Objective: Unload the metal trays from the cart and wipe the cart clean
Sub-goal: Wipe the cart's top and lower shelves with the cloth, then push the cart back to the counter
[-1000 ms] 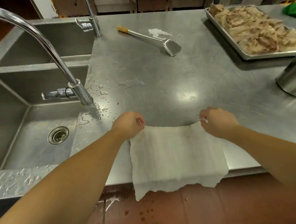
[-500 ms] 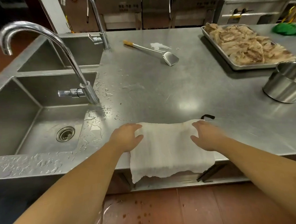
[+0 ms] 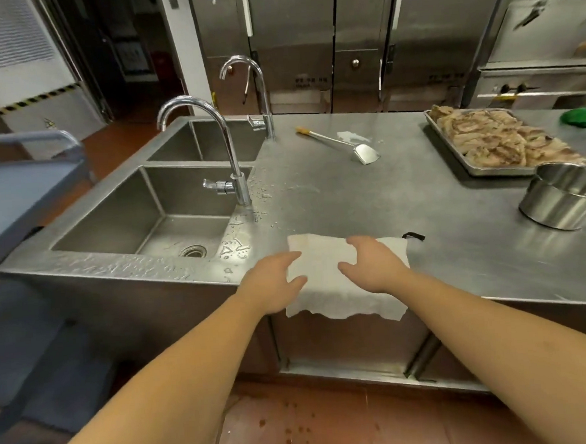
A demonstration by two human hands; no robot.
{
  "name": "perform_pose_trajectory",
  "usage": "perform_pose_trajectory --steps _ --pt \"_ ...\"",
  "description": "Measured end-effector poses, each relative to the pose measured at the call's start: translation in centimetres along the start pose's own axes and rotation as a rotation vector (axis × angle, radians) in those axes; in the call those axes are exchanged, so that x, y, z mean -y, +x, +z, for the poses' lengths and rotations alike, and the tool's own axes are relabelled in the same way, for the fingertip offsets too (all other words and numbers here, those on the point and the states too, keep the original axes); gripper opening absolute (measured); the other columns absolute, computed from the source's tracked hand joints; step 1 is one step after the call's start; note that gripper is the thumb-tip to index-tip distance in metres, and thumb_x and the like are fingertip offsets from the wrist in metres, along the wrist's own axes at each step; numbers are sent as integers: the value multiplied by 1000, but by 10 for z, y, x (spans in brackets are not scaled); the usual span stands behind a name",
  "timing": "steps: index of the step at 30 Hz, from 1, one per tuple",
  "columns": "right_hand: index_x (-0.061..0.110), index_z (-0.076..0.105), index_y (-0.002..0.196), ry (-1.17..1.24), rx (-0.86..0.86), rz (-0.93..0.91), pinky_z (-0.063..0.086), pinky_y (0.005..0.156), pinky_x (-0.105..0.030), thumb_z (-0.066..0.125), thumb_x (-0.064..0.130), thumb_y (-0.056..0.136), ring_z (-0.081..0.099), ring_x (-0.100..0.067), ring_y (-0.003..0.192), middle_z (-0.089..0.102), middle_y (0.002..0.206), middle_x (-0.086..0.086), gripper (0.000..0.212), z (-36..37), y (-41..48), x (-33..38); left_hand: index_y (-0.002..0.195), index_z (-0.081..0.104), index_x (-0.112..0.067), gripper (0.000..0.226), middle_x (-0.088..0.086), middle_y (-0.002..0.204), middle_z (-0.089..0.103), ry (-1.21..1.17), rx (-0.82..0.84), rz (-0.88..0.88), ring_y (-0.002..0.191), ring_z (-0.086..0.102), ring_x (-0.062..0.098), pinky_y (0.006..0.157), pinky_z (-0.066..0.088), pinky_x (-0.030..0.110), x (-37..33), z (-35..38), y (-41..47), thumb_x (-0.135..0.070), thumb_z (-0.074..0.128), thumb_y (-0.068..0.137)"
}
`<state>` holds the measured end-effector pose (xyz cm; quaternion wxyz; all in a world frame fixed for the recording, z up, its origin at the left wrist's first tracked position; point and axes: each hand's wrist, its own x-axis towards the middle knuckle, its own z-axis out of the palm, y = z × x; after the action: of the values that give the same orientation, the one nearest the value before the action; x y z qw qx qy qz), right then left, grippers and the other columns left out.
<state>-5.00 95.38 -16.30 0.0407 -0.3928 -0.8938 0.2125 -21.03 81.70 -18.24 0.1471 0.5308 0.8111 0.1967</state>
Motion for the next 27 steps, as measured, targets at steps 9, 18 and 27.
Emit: perform_pose_trajectory --steps 9,18,27 --pt "17 33 147 68 -12 -139 39 103 -31 54 35 93 43 -24 132 37 151 -3 61 8 -44 89 146 34 -31 58 -9 150 36 29 -141 -113 138 32 13 111 31 36 29 -47 -95 -46 51 92" --pt "15 35 146 153 43 -250 35 105 -31 53 31 92 40 -22 134 40 149 -3 59 59 -73 179 145 33 -33 58 -12 148 38 27 -217 -233 136 35 11 110 34 37 91 -77 -182 -46 52 91" --pt "18 38 144 93 61 -410 39 102 -31 56 36 90 47 -19 129 44 146 -1 59 119 -115 318 145 33 -34 58 -10 149 38 -17 -314 -366 135 37 14 110 35 39 181 -138 -296 -47 52 92"
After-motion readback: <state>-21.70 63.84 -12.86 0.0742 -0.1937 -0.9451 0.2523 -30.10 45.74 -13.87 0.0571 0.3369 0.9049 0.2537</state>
